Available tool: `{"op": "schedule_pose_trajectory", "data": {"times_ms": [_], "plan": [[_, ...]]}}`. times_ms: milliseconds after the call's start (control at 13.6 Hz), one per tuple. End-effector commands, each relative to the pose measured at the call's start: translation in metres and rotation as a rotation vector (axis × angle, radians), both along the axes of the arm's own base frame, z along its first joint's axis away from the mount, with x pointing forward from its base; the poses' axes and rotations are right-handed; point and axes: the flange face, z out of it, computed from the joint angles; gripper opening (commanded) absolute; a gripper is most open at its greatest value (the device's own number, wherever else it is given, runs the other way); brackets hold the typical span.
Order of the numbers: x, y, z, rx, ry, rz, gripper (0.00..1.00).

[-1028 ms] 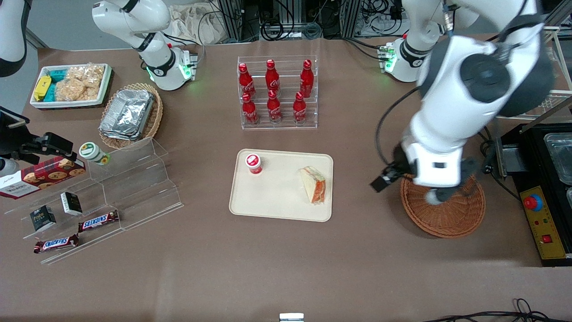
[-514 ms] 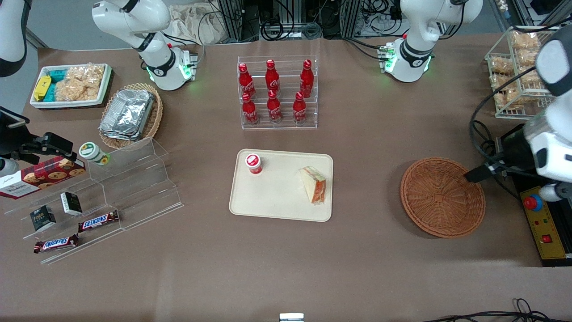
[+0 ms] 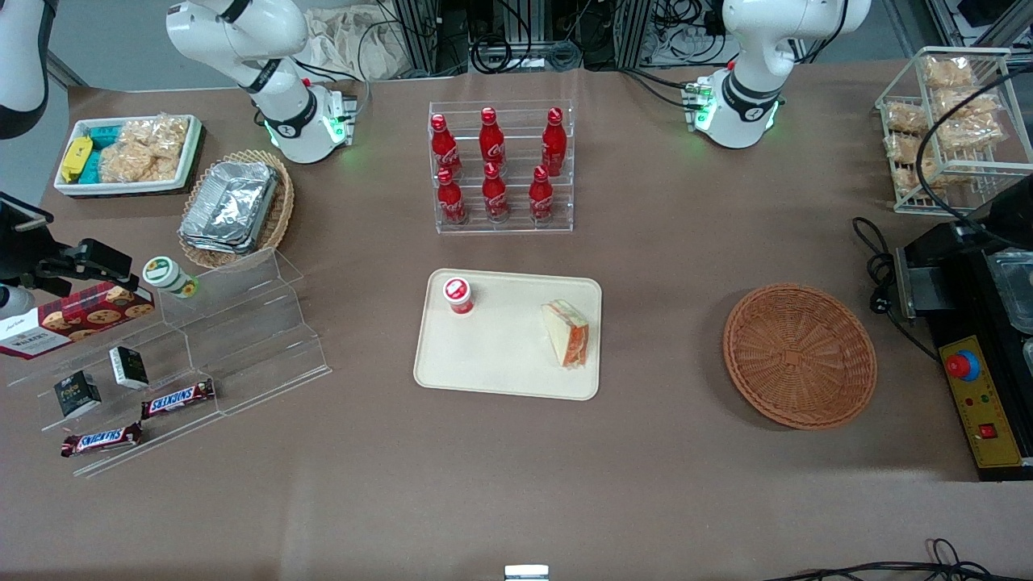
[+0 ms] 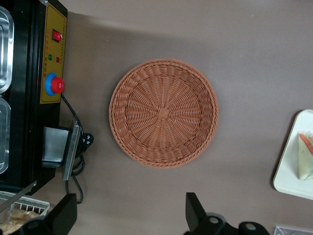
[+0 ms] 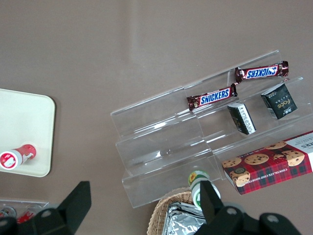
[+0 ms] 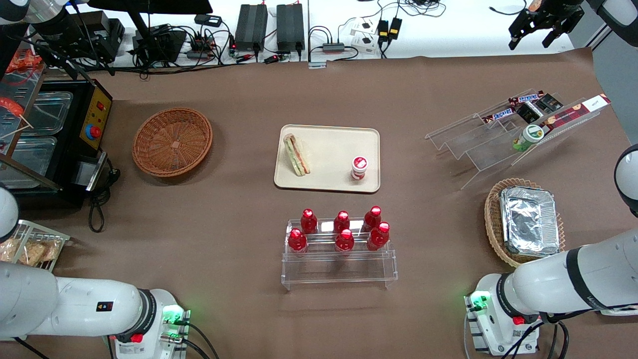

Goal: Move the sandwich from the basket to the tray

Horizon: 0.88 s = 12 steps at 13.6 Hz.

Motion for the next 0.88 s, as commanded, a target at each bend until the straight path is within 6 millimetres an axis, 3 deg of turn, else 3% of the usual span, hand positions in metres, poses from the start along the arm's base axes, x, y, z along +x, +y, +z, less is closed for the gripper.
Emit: {"op": "schedule_pose_trajectory", "data": {"times_ms": [0, 147, 440, 807], "plan": [[-0.036, -0.004, 0.006, 0.016, -0.061, -0.032, 1.00], [-0.049, 0.002, 0.009, 0.008, -0.086, -0.015, 1.00], [-0.049, -0.028, 0.013, 0.010, -0.081, -0.024, 1.00], [-0.044, -0.033, 0.027, 0.005, -0.066, -0.007, 1.00]]}}
